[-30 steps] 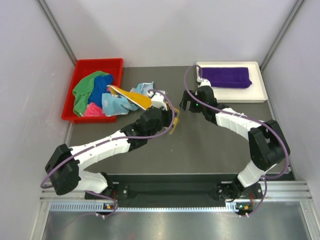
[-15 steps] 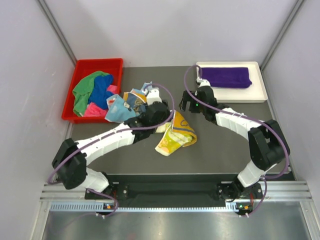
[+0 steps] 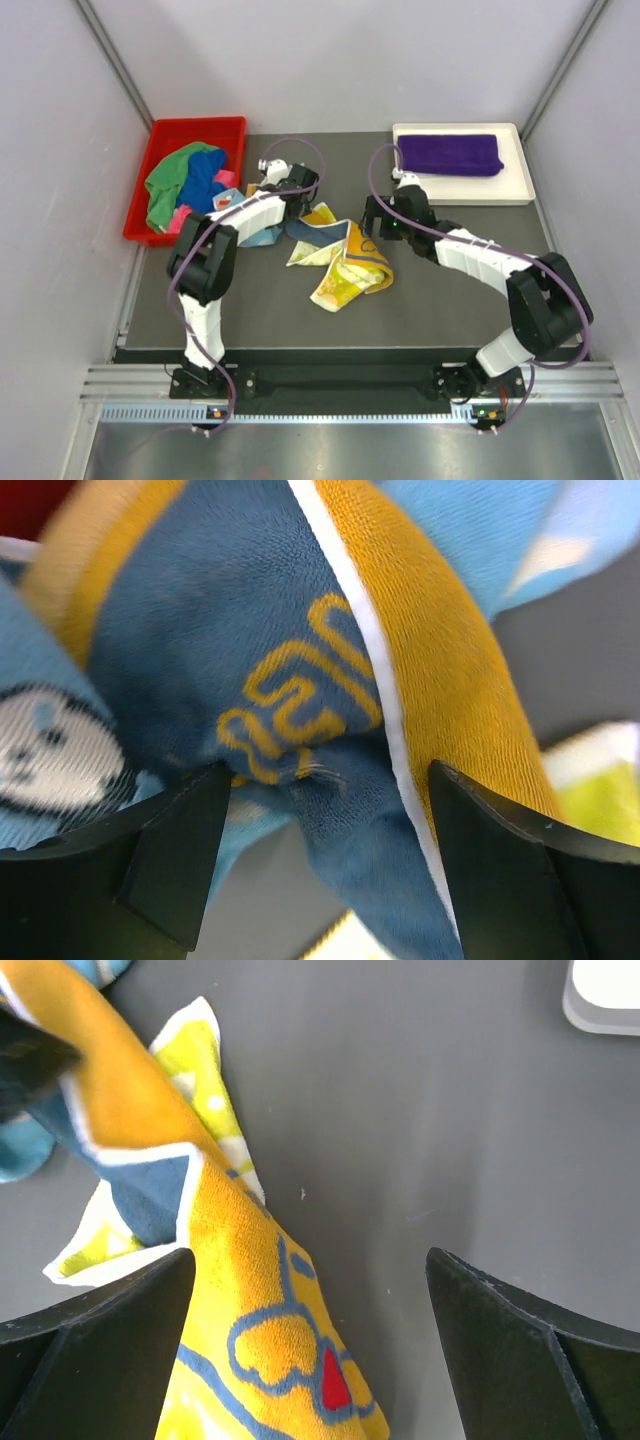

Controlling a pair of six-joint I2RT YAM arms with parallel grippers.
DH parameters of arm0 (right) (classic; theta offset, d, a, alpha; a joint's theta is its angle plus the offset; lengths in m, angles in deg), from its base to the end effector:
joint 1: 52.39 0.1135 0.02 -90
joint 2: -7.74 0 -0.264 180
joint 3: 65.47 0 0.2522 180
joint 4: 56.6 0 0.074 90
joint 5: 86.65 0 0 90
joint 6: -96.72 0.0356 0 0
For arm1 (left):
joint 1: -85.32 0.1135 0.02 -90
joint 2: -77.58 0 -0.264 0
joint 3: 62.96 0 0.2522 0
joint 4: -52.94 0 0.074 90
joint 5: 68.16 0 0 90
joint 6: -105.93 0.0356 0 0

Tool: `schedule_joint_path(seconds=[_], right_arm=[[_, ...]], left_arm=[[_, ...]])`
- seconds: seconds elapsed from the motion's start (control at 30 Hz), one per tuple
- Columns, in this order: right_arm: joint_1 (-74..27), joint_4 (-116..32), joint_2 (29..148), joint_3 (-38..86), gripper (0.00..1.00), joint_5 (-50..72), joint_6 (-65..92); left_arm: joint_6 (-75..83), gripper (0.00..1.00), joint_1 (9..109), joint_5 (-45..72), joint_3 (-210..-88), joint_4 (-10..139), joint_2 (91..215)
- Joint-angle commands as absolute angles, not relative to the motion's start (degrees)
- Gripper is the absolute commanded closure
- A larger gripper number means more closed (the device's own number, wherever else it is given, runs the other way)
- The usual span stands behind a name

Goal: Fold and stack the towels
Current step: Move the towel to the center of the board

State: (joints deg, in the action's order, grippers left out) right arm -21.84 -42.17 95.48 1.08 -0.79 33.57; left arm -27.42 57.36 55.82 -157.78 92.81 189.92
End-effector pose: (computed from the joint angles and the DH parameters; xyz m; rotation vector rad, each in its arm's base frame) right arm 0.2887 0.1674 0.2224 -0.0306 2.2324 0.4799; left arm 0.3773 -0.1778 0.1946 -0.5210 2.2930 0.1821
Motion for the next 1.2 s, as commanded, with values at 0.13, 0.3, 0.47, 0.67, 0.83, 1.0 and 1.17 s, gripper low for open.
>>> schedule_joint_path(seconds=[0.13, 0.3, 0.47, 0.67, 0.83, 1.0, 1.17], right_arm=[[-20.9, -43.0, 89.3, -0.5, 0.02, -2.5, 32.7], [-20.4, -43.0, 86.5, -2.1, 0.02, -2.3, 32.0], [-17.9, -43.4, 89.0, -0.8, 0.02, 2.1, 29.8], [-15.7, -43.0, 95.6, 2.3, 0.03, 2.2, 28.9], [-14.4, -40.2, 94.9, 2.5, 0.03, -4.4, 28.3], [-14.0, -37.5, 87.9, 0.1, 0.01, -10.4, 29.6], [-13.6, -36.6, 84.9, -0.8, 0.00, -9.7, 30.2]], left_arm=[[-26.1, 0.22, 60.2, 51.5, -164.2, 94.7, 198.5], [-26.0, 0.73, 61.9, 50.8, -163.8, 93.5, 199.5], [-24.9, 1.00, 62.0, 49.7, -158.9, 87.7, 194.6], [-22.7, 1.00, 62.1, 49.1, -159.8, 88.2, 191.9], [-21.0, 1.00, 62.4, 49.2, -161.4, 87.8, 188.2], [-20.4, 1.00, 64.1, 51.0, -165.2, 90.8, 185.0], [-20.5, 1.00, 71.1, 51.6, -174.4, 96.4, 183.4]])
